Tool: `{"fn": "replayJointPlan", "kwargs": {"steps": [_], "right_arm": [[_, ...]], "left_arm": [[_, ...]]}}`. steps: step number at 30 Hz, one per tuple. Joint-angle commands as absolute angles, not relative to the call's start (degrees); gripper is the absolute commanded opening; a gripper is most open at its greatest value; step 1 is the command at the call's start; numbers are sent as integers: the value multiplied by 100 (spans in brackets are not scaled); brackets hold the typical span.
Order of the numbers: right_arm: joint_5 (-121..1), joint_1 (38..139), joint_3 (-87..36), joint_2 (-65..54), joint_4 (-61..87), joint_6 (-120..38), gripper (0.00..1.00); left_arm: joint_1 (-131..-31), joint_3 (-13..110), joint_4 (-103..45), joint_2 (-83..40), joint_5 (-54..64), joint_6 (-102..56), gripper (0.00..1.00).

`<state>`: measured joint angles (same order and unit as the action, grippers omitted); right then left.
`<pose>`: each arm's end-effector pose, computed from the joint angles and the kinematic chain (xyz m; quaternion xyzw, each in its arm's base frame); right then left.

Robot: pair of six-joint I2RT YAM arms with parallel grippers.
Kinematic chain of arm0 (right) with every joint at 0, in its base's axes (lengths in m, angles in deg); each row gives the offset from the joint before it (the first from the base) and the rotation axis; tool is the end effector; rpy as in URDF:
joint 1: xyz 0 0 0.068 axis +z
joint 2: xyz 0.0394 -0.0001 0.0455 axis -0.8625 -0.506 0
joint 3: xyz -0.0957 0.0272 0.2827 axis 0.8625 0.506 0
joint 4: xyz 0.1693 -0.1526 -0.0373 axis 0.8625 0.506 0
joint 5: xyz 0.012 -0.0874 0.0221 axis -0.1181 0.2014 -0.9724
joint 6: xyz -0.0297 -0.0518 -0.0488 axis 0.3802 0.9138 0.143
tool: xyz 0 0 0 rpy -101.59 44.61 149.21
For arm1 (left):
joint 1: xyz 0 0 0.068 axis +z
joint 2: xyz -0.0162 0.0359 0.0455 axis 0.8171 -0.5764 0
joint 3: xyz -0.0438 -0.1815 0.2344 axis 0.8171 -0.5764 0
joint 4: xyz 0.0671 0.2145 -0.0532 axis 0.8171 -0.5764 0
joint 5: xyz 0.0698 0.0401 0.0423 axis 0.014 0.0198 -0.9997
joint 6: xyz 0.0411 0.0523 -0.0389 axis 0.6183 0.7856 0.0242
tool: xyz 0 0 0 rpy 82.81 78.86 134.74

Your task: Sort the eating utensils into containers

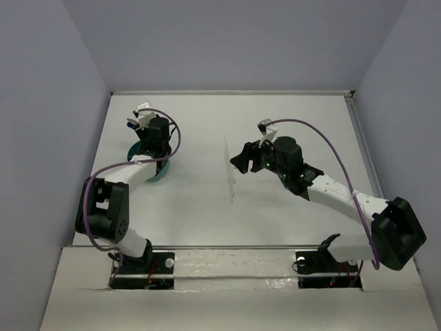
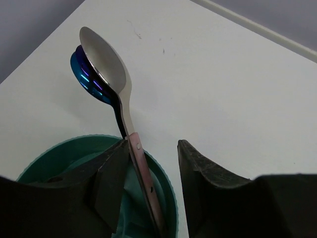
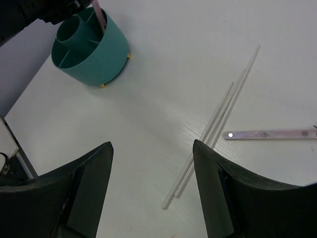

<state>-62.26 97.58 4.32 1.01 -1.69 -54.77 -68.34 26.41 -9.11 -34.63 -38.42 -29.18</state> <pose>0.2229 0.1887 0.3089 -0.1713 0.7740 0.3574 0.4938 0.3366 -0.0420 0.2868 -0.2139 0.7524 0.0767 0.6182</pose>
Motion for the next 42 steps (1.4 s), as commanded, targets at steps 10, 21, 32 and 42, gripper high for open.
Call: {"fn": "replayJointPlan", "kwargs": {"steps": [10,21,32,42], "right_arm": [[-5679,9810,284,33,-126,-5340,64],[-4467,9757,-304,-652,1130,-5813,60],[-3597,9371,-876,-1716,1860,-6534,88],[-3234,8765,-1501,-2139,2213,-5895,74]], "left_arm": [[-7677,2811,-1153,-1879,-4405,-2874,74],[-7906,2962,-2549,56,-1403,-3516,80],[-7906,1670,-3245,2015,-327,-3102,96],[-7958,1652,-3219,2070,385,-2944,96]]}}
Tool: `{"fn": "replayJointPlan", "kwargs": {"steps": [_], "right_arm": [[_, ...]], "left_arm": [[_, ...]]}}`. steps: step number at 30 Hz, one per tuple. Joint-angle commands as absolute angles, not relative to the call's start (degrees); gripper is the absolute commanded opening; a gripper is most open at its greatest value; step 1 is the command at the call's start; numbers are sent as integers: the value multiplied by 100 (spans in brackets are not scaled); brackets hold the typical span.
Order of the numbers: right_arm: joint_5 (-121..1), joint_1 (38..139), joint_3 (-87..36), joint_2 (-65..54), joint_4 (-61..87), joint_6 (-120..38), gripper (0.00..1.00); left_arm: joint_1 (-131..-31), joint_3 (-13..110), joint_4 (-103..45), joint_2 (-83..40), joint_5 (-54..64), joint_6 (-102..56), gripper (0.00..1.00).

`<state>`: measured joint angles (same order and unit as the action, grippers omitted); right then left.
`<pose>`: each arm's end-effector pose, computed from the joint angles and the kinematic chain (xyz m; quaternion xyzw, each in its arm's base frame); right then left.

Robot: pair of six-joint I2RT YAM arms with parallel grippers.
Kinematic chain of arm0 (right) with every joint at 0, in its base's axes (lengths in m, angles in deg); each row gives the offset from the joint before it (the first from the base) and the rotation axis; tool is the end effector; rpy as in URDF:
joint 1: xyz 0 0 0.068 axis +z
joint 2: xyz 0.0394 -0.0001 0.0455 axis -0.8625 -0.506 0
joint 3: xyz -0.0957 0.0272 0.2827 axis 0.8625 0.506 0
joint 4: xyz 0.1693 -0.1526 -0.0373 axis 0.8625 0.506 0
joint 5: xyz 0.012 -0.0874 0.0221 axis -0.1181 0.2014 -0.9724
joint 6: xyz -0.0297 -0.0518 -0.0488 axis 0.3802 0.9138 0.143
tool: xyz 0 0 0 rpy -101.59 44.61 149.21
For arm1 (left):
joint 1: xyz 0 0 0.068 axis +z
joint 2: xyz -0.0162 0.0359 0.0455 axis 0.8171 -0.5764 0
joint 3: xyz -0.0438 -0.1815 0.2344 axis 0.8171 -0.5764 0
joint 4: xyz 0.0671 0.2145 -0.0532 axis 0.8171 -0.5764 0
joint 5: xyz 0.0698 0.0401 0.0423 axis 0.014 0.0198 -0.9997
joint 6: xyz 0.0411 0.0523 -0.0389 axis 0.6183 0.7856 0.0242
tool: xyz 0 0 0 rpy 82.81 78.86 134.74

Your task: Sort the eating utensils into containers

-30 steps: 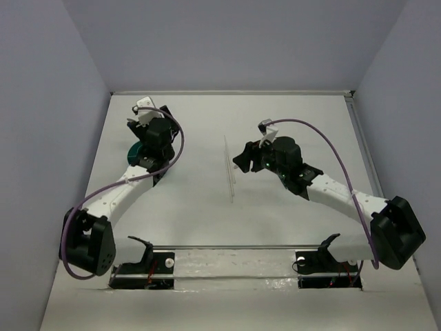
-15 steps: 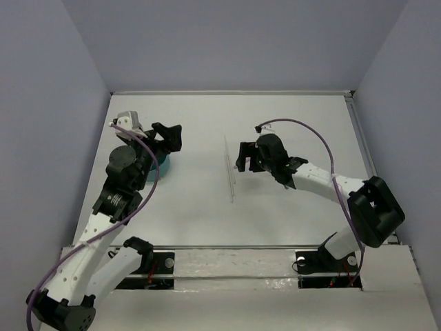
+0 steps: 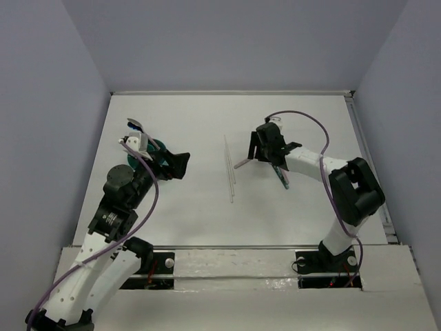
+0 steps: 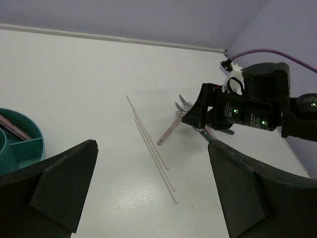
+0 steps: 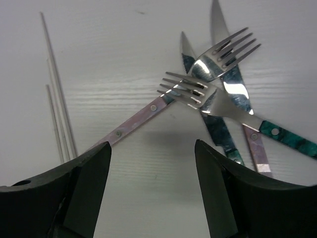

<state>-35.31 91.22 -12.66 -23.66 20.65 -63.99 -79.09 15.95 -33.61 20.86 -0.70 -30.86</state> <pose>0.3253 0.1780 0.2262 0.0426 0.9151 0.0763 0.3937 0.1052 -0.0504 0.3675 0.0409 0.6770 -0.2889 0.6757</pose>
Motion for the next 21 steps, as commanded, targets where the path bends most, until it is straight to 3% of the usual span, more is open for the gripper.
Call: {"fn": "replayJointPlan", "kwargs": {"steps": [1,7,21], "right_arm": [[-3366,8625,-1396,-2069,2222,-5737,73],[-4711,7297,-1035,-1594,2705,-4998,70],[-5177,7050,-1703,-2208,4041,-3215,71]], "left_arm": [[-7958,1652,-3210,2096,551,-2944,96],[-8326,1722,-3192,2307,808,-2901,96],[-9549,1845,-3509,2782,52,-2575,97]]}}
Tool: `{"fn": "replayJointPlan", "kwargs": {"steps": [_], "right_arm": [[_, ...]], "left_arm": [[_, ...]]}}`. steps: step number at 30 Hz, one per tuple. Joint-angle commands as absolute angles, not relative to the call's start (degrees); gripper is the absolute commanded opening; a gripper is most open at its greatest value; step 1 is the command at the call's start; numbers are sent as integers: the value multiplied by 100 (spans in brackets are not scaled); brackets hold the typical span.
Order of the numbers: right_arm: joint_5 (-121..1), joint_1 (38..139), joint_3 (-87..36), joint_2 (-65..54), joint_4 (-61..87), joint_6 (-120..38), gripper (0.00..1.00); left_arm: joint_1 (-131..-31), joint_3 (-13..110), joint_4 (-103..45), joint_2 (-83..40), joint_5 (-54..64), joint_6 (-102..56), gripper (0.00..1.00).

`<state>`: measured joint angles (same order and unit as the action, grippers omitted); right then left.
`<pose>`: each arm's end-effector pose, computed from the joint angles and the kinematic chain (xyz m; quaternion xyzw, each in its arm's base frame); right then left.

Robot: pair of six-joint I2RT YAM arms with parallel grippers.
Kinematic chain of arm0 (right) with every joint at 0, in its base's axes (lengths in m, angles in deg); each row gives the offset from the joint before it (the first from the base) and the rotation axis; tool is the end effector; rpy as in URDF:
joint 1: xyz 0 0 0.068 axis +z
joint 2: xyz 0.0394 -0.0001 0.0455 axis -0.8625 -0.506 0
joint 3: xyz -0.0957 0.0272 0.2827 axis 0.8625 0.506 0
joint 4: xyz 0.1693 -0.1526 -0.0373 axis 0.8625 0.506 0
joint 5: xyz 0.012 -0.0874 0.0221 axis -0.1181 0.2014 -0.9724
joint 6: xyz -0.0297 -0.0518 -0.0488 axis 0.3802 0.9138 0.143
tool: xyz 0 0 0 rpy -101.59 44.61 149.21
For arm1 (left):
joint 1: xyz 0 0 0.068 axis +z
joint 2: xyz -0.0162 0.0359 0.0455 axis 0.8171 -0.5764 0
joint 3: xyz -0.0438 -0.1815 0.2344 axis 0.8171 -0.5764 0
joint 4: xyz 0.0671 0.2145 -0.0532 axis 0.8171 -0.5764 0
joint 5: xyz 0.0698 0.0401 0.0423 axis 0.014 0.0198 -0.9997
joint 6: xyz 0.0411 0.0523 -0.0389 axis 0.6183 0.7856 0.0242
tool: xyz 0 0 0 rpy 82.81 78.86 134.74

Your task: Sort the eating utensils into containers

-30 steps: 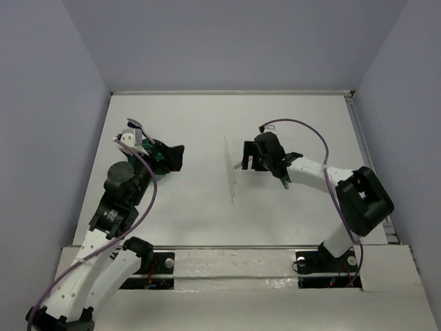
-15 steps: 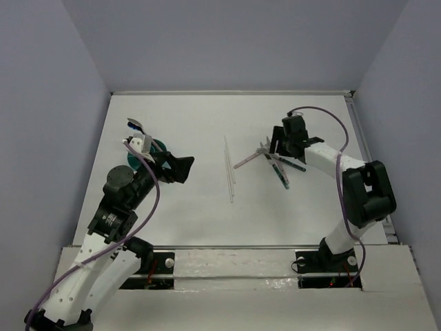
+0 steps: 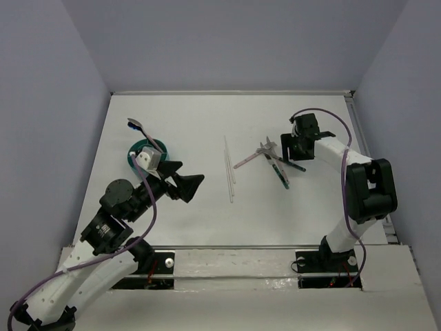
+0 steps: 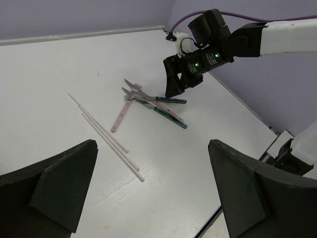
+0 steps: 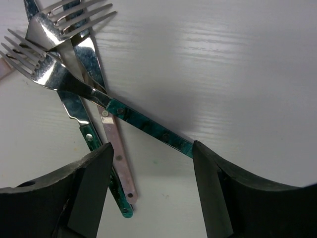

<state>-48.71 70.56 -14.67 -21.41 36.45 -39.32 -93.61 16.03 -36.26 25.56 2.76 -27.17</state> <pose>0.3388 0.0616 0.2238 -0.0388 0.9569 0.0114 0.2877 0.0706 -0.0652 0.3686 0.1670 0.6434 -0.3743 0.6466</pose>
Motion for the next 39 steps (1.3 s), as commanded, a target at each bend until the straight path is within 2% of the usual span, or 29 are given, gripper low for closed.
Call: {"fn": "replayJointPlan", "kwargs": {"steps": [1,11,19,21,24,25,31,35,36,38,39], "right_arm": [[-5056,7050,-1746,-2261,4059,-3187,71],[-4686,7050,-2431,-3121,4330,-2703,76],[-5097,7050,-2862,-3764,4639,-2150,73],[-5221,7050,-2994,-3843,4779,-2088,59],[-5845,7050,-3293,-4028,4989,-2026,47],[-6028,7050,-3398,-4098,5043,-2017,38],[-6224,7103,-3347,-4002,5175,-1965,29],[-6144,7103,-3153,-3686,5026,-1965,15],[-6127,7103,-3109,-3555,4965,-1965,7],[-6101,7103,-3109,-3440,4947,-1965,0],[-6092,7103,-3126,-3309,4938,-1973,0]], "left_arm": [[-9610,1845,-3518,2799,8,-2575,97],[-9787,1836,-3509,2896,7,-2557,97],[-9787,1828,-3509,2835,16,-2549,97],[-9787,1819,-3509,2808,16,-2549,97],[-9787,1810,-3518,2808,7,-2549,97],[-9787,1810,-3518,2808,-19,-2549,97],[-9787,1810,-3535,2808,-72,-2549,97],[-9787,1810,-3535,2808,-80,-2557,97],[-9787,1810,-3535,2799,-98,-2549,97],[-9787,1801,-3535,2799,-133,-2566,97],[-9787,1801,-3535,2799,-142,-2575,97]]}}
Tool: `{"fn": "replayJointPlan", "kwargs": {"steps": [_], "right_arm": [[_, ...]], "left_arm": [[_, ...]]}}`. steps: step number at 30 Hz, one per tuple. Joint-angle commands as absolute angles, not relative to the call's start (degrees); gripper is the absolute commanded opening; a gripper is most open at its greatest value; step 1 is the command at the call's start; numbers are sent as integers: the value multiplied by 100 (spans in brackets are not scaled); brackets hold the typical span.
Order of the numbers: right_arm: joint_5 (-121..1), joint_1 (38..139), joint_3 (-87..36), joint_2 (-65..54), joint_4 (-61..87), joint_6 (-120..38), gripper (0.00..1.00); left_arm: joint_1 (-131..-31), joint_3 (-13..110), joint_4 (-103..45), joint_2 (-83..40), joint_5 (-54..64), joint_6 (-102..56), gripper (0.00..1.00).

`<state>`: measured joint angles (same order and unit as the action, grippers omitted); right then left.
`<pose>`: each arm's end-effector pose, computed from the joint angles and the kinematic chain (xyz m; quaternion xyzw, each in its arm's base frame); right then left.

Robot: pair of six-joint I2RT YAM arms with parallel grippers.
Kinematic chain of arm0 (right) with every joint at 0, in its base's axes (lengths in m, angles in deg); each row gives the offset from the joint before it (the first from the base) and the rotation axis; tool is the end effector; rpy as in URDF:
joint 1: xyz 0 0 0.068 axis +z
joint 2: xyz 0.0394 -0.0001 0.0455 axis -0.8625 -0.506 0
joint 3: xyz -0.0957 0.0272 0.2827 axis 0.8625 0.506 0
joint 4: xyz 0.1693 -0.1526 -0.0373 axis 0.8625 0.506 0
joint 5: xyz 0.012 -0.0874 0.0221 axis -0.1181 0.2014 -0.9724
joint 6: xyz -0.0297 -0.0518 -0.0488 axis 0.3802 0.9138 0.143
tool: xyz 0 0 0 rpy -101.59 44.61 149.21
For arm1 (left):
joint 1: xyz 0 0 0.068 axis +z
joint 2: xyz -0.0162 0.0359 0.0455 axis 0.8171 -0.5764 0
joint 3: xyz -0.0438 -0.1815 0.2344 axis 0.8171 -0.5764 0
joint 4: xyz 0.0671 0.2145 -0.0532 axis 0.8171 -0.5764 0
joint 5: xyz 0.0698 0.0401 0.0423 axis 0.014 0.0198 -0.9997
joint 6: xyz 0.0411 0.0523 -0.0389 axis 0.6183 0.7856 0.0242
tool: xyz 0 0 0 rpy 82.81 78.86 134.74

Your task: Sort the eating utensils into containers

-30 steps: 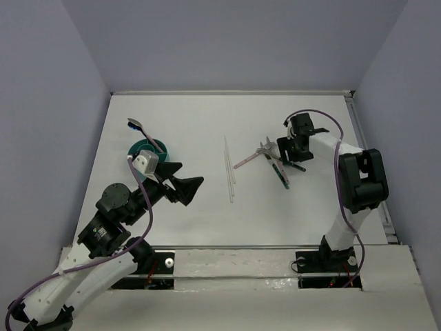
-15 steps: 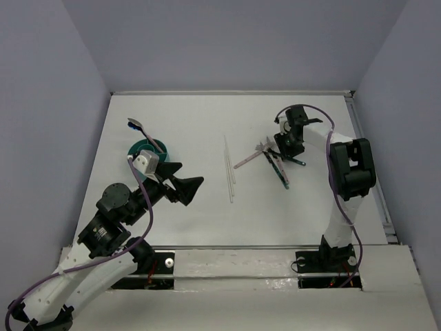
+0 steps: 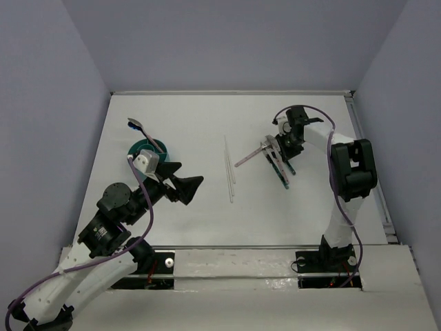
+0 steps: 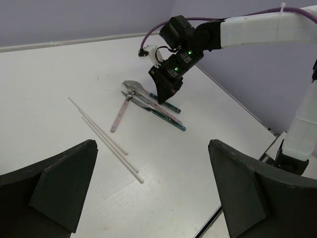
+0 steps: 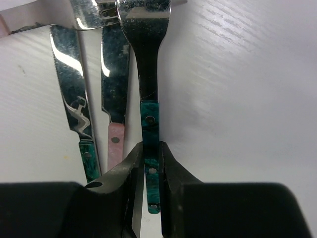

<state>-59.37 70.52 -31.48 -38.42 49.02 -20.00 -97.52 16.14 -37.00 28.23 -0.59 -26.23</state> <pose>0.3906 0.0838 0.1861 -0.2232 0.9564 0.0565 0.1796 0.0600 -0.0592 0.3708 0.1701 0.6285 -0.3797 0.6572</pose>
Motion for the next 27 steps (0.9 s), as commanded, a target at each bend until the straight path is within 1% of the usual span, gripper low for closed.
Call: {"fn": "replayJointPlan", "kwargs": {"steps": [1,6,7,13,15,16,17,21,23,24,27], "right_arm": [[-6109,7103,-3135,-3247,4938,-1982,0],[-5916,7155,-3109,-2772,4745,-2166,0],[-5820,7155,-3092,-2589,4692,-2245,0],[-5539,7217,-2600,-1823,4033,-2711,0],[-5660,7339,-2328,-1472,3682,-2930,0],[-5957,7418,-2205,-1358,3515,-3114,0],[-5968,7698,-2091,-1261,3375,-3194,0],[-5776,8297,-1668,-926,2497,-3597,0],[-6090,8587,-1554,-847,2197,-3862,0],[-6196,8684,-1527,-829,1934,-3941,0],[-6486,9114,-1422,-812,1328,-4467,0]], "left_arm": [[-9787,1801,-3535,2791,-177,-2575,97],[-9787,1784,-3535,2729,-247,-2698,97],[-9787,1775,-3535,2712,-430,-2724,97],[-9725,1748,-3518,2571,-520,-2856,96],[-9655,1740,-3491,2510,-502,-2891,95],[-9594,1731,-3474,2492,-476,-2935,94],[-9593,1722,-3456,2440,-432,-2961,92],[-9313,1687,-3368,2238,-327,-3058,88],[-9172,1678,-3359,2132,-327,-3085,85],[-9119,1678,-3342,2036,-126,-3111,82],[-8838,1652,-3272,1851,16,-3199,80]]}}
